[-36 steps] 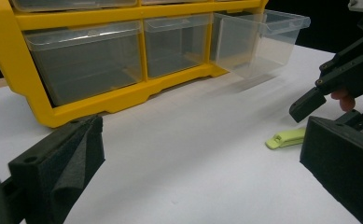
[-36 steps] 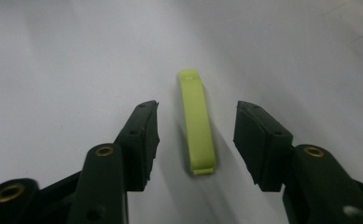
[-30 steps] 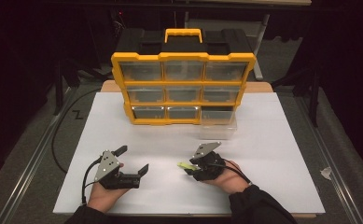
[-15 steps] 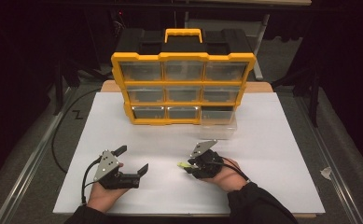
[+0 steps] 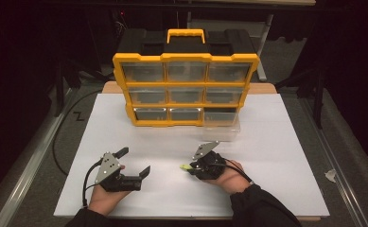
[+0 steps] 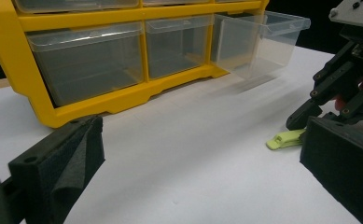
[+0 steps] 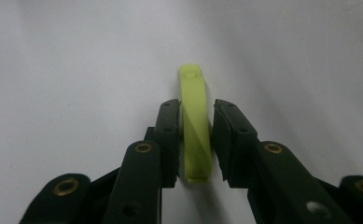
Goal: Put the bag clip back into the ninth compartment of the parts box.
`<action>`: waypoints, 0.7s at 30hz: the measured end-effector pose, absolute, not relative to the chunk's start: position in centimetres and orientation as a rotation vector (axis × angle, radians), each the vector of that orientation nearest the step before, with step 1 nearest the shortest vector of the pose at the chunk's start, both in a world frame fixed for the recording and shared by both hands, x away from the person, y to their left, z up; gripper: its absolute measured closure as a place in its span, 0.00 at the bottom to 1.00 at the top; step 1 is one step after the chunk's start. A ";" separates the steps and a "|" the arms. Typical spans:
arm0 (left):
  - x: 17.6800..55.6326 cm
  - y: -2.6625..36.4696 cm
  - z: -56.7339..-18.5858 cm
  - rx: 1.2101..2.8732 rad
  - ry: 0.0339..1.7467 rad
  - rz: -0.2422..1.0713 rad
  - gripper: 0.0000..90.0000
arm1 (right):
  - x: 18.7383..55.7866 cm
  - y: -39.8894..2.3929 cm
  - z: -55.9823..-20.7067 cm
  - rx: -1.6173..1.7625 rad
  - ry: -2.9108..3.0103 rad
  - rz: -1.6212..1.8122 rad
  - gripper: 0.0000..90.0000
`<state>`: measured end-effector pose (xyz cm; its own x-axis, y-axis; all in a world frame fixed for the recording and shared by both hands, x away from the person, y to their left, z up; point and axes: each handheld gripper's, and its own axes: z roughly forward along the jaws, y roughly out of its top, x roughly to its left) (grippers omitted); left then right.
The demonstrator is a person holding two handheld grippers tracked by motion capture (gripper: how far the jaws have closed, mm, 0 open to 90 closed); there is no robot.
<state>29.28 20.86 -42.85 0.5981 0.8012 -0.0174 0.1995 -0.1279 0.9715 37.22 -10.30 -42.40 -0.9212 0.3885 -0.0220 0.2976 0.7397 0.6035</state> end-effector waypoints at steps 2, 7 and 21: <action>29.3 20.9 -42.8 1.654 0.844 0.640 0.00 | 37.2 -10.2 -42.4 0.551 2.790 0.932 0.82; 29.2 20.9 -42.8 1.654 0.844 0.641 0.00 | 37.4 -10.3 -42.5 0.538 2.796 0.942 0.84; 29.2 20.9 -42.8 1.655 0.844 0.640 0.00 | 37.2 -10.2 -42.6 0.507 2.795 0.932 0.88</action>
<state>29.23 20.86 -42.84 0.5974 0.8017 -0.0171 0.2000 -0.1283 0.9714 37.17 -10.15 -42.58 -0.9312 0.3626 -0.0369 0.2679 0.7497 0.6052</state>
